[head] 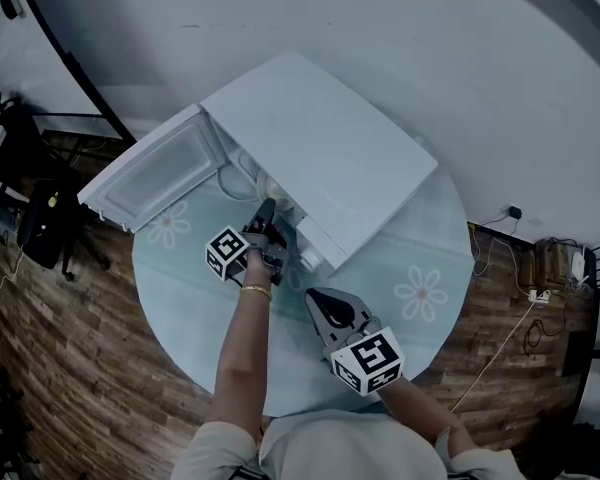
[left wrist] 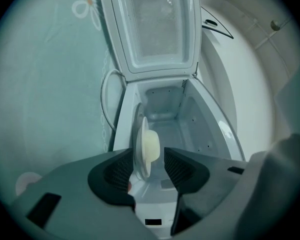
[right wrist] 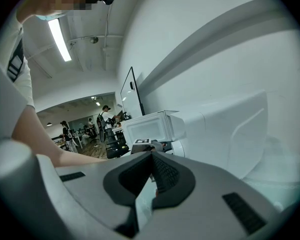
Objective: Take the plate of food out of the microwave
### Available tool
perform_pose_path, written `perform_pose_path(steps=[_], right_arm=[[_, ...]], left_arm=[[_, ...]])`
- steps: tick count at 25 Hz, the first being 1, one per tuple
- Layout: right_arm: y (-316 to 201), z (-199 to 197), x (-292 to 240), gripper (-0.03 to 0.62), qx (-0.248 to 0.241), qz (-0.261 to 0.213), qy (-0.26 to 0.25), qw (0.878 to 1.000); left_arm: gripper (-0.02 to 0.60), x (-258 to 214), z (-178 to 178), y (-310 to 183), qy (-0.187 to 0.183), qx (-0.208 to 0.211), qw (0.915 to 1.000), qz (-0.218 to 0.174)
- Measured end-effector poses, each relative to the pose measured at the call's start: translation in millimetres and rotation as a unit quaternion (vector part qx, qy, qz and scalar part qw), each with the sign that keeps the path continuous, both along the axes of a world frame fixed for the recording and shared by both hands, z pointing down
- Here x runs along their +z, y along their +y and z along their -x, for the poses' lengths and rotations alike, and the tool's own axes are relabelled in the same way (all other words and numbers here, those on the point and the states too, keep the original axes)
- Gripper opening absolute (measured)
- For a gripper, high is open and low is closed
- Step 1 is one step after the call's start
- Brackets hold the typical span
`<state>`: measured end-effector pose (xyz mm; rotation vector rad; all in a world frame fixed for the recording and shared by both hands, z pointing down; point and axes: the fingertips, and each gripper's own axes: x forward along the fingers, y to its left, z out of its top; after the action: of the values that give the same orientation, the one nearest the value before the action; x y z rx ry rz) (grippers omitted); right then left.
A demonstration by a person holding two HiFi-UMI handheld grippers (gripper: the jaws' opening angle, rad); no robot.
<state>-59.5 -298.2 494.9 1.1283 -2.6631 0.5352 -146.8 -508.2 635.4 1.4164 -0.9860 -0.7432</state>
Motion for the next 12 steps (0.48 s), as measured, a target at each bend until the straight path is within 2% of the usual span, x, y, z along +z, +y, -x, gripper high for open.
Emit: perform_pose_path(steps=[5, 8, 12], right_arm=[[0.6, -1.0, 4.2, 0.006, -0.001, 0.003, 0.0, 1.0], [0.8, -2.3, 4.9, 0.006, 0.002, 0.005, -0.001, 1.0], [0.0, -5.5, 3.6, 0.006, 0.006, 0.004, -0.001, 1.0]], left_arm=[[0.187, 2.4, -3.6, -9.6, 0.019, -0.005, 0.9998, 0.006], [0.175, 6.5, -5.6, -14.4, 0.014, -0.007, 0.9997, 0.019], [0.06, 14.1, -6.0, -12.8, 0.011, -0.017, 0.9986, 0.048]])
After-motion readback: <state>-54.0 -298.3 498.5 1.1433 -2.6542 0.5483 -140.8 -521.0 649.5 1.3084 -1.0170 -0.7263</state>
